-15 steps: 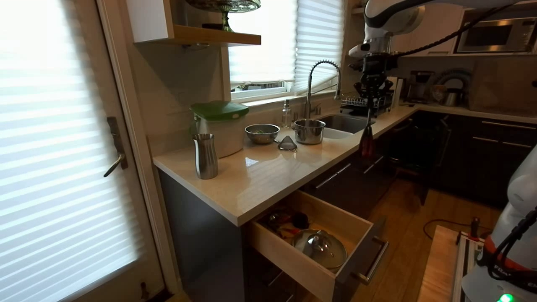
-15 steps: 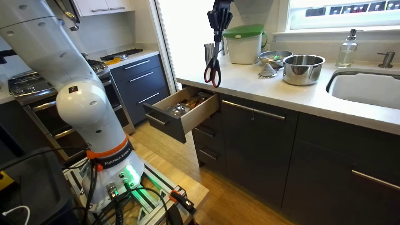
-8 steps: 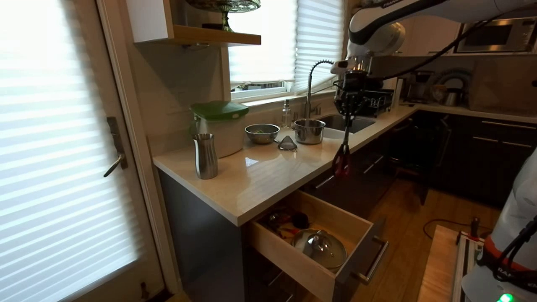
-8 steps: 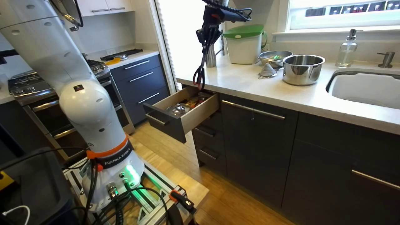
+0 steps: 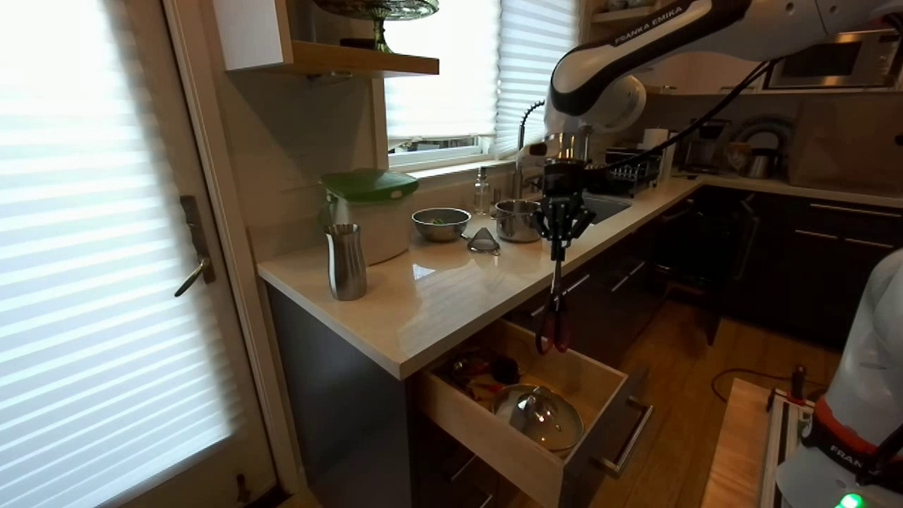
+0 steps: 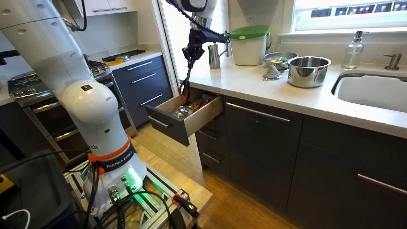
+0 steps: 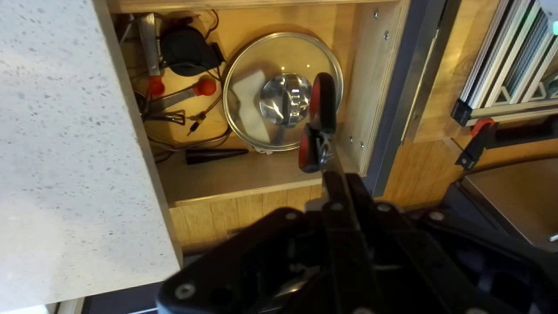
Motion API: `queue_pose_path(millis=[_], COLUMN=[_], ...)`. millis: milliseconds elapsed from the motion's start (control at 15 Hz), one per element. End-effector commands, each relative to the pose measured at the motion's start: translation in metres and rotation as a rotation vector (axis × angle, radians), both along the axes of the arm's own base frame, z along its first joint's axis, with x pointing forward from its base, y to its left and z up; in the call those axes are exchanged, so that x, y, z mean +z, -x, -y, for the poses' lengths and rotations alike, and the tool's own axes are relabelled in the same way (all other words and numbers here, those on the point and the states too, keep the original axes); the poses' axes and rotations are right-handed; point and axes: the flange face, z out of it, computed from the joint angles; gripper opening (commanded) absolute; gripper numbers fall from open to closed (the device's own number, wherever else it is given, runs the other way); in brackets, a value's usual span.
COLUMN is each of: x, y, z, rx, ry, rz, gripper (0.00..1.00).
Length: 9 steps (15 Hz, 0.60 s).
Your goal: Pick up the scissors from the silver pot and put it in the open drawer
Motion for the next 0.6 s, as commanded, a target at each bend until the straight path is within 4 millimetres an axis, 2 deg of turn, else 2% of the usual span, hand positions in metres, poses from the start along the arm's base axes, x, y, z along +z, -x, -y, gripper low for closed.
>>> queue_pose_path(millis=[0,200,533], x=[-0.001,-0.012,-0.051], y=[0.0,-0.005,-0.011], z=[0.0,-0.009,-0.055], rx=[0.002,-0.04,-0.037], ry=[0.0,0.01,-0.045], rz=[-0.004,0.015,-0.095], gripper=[0.02,0.02,0.02])
